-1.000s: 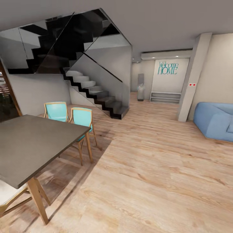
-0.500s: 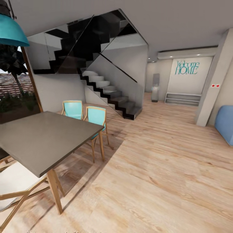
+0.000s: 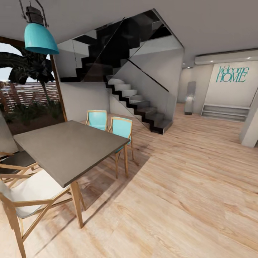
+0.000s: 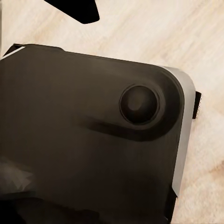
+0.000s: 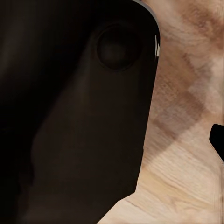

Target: In the kitchen, take the popcorn bag from the countertop, put it into the microwave, and heat it until the popcorn is cooked so the cooked popcorn ends up inside the bag.

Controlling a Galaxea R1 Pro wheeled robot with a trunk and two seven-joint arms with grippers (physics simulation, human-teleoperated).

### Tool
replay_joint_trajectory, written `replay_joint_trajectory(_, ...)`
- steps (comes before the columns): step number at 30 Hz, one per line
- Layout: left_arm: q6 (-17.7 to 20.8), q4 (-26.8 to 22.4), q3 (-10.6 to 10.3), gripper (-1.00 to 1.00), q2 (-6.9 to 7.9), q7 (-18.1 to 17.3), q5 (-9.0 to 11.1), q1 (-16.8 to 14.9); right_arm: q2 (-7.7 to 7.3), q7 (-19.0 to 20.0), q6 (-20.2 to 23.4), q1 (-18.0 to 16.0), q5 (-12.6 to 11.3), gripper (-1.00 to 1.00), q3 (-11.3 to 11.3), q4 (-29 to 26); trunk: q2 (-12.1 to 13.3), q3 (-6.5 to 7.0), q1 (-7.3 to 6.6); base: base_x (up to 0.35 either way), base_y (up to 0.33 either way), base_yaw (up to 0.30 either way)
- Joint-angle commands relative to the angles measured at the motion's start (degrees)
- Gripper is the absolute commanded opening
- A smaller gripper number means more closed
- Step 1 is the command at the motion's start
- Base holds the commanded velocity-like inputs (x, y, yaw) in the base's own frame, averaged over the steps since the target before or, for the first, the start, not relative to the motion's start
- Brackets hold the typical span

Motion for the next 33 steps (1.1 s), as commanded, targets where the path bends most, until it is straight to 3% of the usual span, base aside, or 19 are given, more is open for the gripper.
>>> replay_joint_trajectory(1, -0.1, 0.0, 0.0, 1.0, -0.01, 0.0, 0.3, 0.0, -0.01, -0.1, -0.2, 0.0, 0.3, 1.0, 0.3, 0.0, 0.0, -0.04, 0.0, 0.0, 0.0, 0.281)
replay_joint_trajectory(33, -0.1, 0.0, 0.0, 1.0, -0.01, 0.0, 0.3, 0.0, -0.01, -0.1, -0.3, 0.0, 0.3, 1.0, 0.3, 0.0, 0.0, -0.04, 0.0, 0.0, 0.0, 0.281)
